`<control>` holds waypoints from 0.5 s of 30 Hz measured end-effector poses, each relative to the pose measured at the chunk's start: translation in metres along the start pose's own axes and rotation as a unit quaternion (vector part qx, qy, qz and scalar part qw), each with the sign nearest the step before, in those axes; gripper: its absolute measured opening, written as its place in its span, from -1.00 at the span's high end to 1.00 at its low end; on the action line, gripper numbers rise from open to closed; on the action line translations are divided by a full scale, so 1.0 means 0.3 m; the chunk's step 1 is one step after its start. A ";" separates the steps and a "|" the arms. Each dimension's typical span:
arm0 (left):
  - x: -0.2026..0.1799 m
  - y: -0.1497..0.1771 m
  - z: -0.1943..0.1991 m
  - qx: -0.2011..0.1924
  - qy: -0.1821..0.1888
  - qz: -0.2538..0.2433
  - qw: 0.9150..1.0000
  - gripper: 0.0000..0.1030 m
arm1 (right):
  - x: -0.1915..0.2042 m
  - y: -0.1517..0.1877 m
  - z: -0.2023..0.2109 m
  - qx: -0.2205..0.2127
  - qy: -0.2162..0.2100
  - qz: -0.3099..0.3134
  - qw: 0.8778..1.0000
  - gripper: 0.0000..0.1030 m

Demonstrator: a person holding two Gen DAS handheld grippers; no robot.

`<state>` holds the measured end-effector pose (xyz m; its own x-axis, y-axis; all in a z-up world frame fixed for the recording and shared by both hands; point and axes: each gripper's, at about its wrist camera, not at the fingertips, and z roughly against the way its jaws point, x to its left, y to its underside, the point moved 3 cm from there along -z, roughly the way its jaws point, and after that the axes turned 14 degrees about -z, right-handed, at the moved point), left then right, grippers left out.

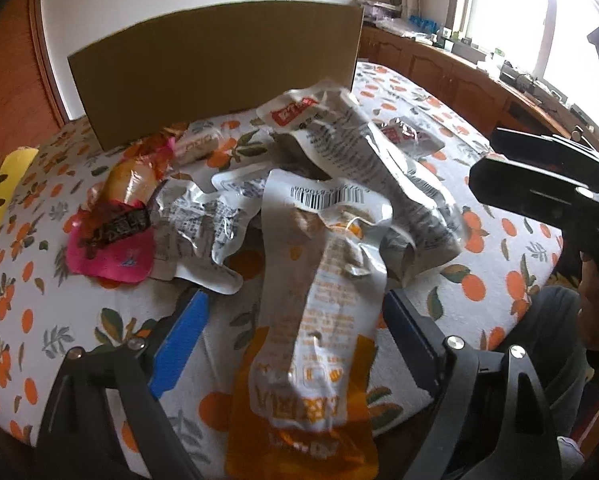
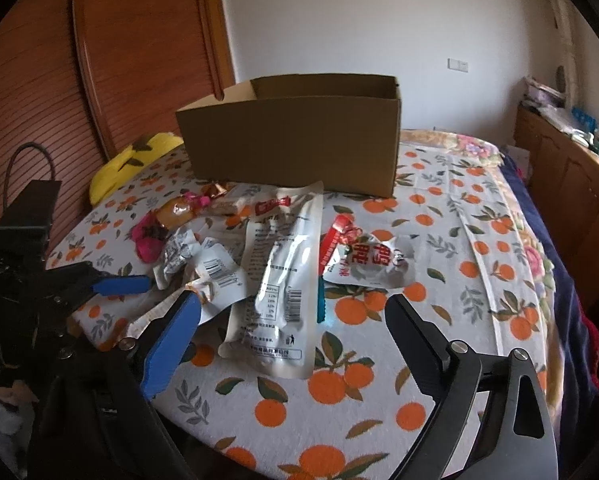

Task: Organize snacks
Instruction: 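Grasp the orange-labelled pouch with the left tool while the right tool grasps the white packet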

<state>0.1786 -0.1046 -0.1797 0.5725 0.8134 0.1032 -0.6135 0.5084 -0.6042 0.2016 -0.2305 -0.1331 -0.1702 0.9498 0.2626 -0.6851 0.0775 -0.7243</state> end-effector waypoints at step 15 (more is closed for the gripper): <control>0.072 0.015 0.045 -0.049 0.017 0.033 0.998 0.03 | -0.014 -0.021 -0.114 0.033 -0.013 -0.007 0.999 -0.83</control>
<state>0.1808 -0.0808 -0.1695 0.5524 0.8328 0.0348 -0.5955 0.4235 -0.6827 0.2308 -0.2245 -0.1514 -0.1776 0.9407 0.2889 -0.7322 0.0698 -0.6775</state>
